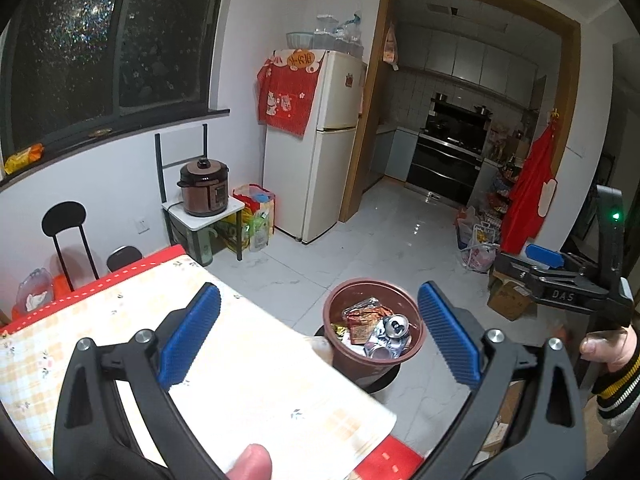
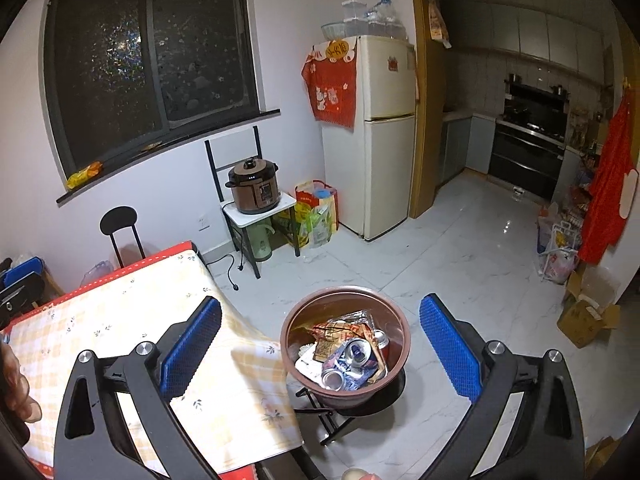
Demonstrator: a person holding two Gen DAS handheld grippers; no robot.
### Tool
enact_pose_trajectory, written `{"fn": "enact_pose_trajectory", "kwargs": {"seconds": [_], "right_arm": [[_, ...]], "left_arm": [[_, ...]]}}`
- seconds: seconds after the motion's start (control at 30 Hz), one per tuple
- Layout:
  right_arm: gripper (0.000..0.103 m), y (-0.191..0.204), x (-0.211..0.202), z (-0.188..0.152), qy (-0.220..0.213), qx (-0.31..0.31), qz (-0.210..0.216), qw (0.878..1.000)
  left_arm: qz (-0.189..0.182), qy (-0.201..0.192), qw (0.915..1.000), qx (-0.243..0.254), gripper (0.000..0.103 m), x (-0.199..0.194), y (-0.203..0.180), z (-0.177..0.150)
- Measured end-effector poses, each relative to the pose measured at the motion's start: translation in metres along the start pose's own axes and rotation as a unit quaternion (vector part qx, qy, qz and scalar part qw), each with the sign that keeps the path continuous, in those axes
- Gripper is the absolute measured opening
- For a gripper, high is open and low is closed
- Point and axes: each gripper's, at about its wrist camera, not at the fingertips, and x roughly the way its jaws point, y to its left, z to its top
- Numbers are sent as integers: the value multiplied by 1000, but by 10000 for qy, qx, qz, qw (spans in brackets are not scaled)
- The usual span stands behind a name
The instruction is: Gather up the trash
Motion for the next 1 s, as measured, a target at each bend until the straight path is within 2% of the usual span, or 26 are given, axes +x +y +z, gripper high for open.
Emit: {"fn": "enact_pose_trajectory", "kwargs": {"seconds": [0.37,1.0], "right_arm": [[98,27,-37,-22,-13,-35,-325,9995],[98,50,-50,-21,-50,-146,-564,9983]], "left_arm": [[102,-60,9998,152,97,-31,17,-20],[52,-15,9999,133,97,-34,29,-24]]}}
